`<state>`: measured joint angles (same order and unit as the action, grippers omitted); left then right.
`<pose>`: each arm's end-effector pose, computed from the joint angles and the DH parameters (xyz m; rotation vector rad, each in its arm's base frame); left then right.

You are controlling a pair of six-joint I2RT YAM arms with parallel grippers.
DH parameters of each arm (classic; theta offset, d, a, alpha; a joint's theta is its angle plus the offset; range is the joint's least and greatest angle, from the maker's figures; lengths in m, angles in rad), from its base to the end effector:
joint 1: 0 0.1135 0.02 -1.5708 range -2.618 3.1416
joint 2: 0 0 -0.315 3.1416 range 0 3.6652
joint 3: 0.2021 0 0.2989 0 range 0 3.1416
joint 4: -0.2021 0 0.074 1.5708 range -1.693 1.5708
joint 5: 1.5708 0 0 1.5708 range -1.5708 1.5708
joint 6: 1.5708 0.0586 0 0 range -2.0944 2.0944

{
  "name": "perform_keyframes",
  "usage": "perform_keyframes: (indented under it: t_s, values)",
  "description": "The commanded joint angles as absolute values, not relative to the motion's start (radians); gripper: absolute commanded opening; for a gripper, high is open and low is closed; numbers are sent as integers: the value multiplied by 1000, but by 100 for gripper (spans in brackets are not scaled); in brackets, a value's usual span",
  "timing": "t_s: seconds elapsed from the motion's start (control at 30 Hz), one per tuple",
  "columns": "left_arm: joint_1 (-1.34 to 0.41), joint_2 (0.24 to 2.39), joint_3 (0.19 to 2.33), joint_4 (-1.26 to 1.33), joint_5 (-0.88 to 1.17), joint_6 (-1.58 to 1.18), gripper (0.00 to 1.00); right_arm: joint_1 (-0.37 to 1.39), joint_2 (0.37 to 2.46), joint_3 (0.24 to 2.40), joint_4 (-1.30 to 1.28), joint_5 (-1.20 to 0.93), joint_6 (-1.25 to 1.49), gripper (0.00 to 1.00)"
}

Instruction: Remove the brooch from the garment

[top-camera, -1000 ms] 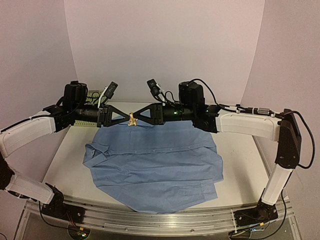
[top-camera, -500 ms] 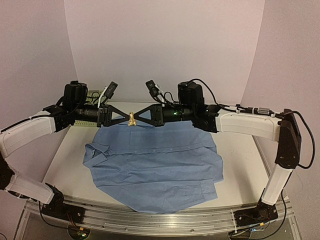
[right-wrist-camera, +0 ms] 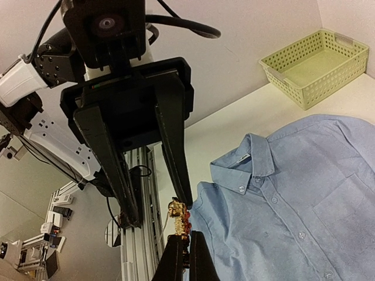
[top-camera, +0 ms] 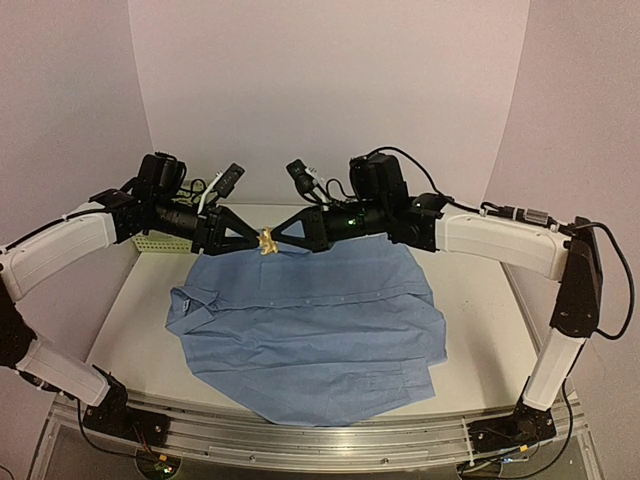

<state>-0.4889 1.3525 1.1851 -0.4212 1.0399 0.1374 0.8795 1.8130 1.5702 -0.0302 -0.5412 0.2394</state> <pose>0.2735 -0.2028 0.3738 1.2018 1.7185 -1.3178 0.3043 0.4151 0.3737 -1.0081 1.7308 1.2498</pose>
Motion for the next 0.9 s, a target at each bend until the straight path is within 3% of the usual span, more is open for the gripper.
perform_keyframes:
  t_s: [0.0,0.4,0.87]
  values:
    - [-483,1363,1252,-497,1068,230,28,883,1813,1625,-91,-529,188,0]
    - [-485,1415,1327,-574,1034,317,11,894,1800,1631,-103,-513,169,0]
    - [-485,1435,1341,-696,1042,405,16,894,1799,1641,-101,-499,158,0]
